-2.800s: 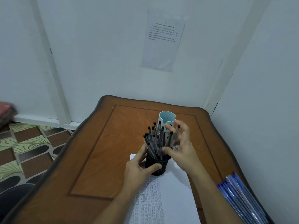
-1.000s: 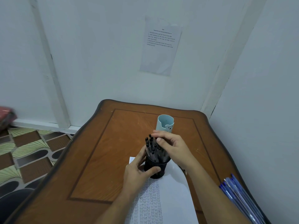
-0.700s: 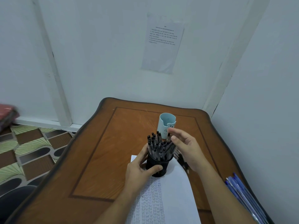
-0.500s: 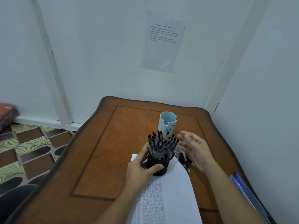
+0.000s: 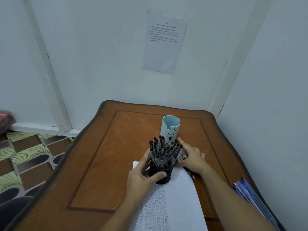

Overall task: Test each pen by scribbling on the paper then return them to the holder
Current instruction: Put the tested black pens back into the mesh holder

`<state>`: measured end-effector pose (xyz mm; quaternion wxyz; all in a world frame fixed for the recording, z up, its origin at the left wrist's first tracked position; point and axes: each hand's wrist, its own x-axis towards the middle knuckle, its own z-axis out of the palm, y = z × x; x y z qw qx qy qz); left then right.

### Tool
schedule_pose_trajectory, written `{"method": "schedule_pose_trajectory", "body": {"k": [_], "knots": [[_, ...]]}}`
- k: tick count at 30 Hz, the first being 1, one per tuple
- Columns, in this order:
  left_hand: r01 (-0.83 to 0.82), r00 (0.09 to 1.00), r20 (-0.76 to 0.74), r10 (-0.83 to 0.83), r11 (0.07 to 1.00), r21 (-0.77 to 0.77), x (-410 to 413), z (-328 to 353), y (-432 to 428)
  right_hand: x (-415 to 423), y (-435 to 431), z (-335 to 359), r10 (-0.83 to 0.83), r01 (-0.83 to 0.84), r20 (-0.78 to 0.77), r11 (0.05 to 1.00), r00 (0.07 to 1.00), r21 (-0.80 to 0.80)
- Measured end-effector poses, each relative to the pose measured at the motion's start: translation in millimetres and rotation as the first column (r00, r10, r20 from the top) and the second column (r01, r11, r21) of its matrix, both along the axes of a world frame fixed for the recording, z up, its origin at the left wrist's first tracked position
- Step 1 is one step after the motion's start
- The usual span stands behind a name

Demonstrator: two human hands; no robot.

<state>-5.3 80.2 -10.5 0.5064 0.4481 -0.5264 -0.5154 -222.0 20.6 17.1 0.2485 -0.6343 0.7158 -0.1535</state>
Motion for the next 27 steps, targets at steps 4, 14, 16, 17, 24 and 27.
{"method": "schedule_pose_trajectory", "body": {"k": [4,14,16,17,24,27], "knots": [[0.003,1.000,0.005,-0.003,1.000,0.003,0,1,0,-2,-3,-4,0.016,-0.018,-0.050,0.999,0.999,-0.031],[-0.001,1.000,0.015,0.001,1.000,0.008,0,1,0,-23,14,-9,0.018,-0.022,-0.105,0.999,0.994,-0.034],[-0.005,1.000,0.014,0.005,1.000,0.008,0,1,0,-27,17,-5,-0.008,0.009,0.019,0.998,1.000,-0.056],[-0.005,1.000,0.014,0.005,1.000,0.007,0,2,1,-29,19,-3,-0.028,0.033,0.081,0.998,0.996,-0.059],[-0.017,1.000,0.023,0.017,1.000,0.009,-1,1,1,-33,19,2,-0.092,0.107,0.173,0.991,0.981,-0.081],[-0.017,1.000,0.020,0.017,1.000,0.010,-1,2,1,-26,10,7,-0.049,0.059,0.098,0.993,0.994,-0.098]]}}
